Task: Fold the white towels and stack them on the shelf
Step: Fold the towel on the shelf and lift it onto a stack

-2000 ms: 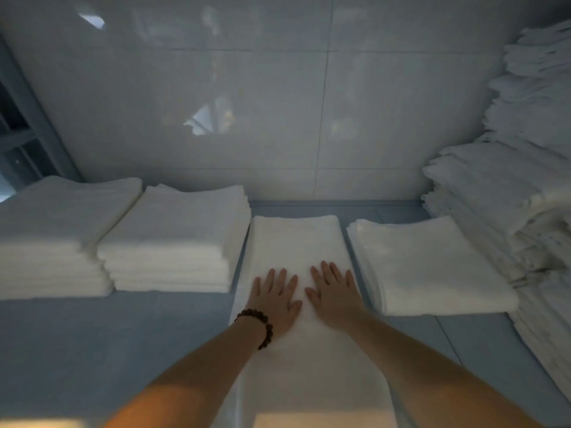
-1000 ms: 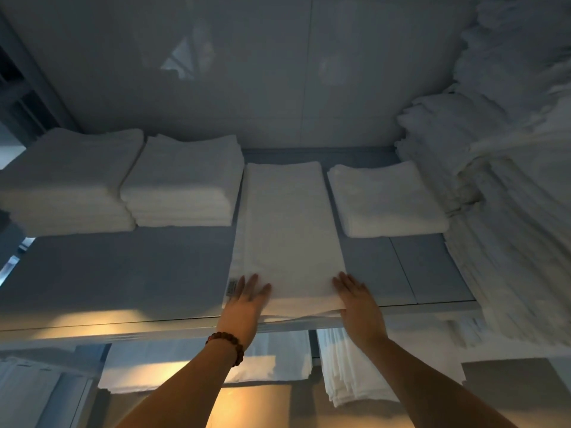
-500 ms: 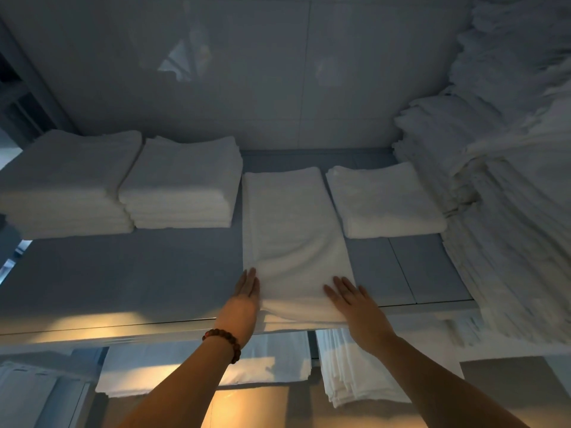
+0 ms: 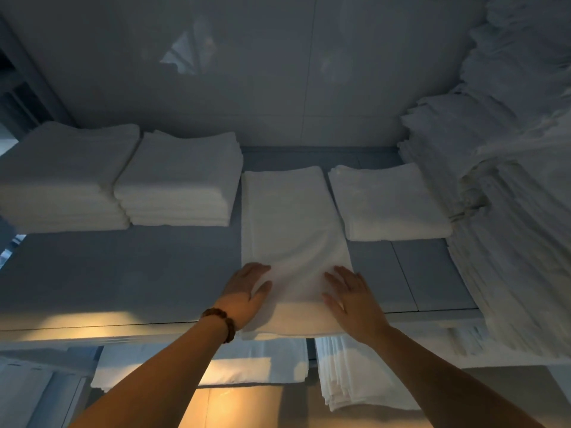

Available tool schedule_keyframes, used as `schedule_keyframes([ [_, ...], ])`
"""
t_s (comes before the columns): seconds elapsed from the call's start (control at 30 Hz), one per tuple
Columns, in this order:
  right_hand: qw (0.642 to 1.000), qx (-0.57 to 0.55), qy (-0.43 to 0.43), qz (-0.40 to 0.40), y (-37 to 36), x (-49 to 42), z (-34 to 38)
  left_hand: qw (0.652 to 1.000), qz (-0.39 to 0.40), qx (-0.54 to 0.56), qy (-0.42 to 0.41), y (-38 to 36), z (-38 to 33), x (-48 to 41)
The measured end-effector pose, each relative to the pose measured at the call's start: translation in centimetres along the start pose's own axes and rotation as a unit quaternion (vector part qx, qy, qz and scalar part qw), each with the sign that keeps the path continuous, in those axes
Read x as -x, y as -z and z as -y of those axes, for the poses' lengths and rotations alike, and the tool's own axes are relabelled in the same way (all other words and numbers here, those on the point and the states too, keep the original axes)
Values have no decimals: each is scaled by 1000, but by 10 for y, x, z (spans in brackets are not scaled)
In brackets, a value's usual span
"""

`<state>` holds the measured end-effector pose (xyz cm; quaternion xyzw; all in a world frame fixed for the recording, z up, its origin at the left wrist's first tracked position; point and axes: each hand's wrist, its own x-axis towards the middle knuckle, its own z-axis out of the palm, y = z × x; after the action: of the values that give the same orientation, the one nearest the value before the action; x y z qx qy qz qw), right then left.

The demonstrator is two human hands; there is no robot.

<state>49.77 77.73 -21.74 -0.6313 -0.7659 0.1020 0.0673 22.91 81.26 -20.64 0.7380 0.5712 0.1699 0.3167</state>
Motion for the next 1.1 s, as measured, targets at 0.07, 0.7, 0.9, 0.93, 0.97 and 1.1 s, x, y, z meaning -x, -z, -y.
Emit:
schedule_keyframes([
  [0.07, 999, -18, -28, -3, -2, -18, 6, 1000, -1, 22, 22, 1, -3, -12],
  [0.7, 998, 55, -26, -19, -41, -77, 8, 967, -179, 149, 97, -3, 2, -113],
  [0.9, 998, 57, -16, 28, -36, -53, 8, 960, -230, 137, 87, -15, 3, -87],
  [0.93, 997, 59, -15, 40, -36, -50, 9, 962, -216, 139, 89, -19, 3, -82],
  [0.97, 997, 58, -17, 44, -34, -49, 10, 964, -209, 140, 86, -21, 4, -80],
  [1.1, 993, 45, -20, -104, -9, -76, 13, 959, -218, 174, 49, -8, -1, -98],
])
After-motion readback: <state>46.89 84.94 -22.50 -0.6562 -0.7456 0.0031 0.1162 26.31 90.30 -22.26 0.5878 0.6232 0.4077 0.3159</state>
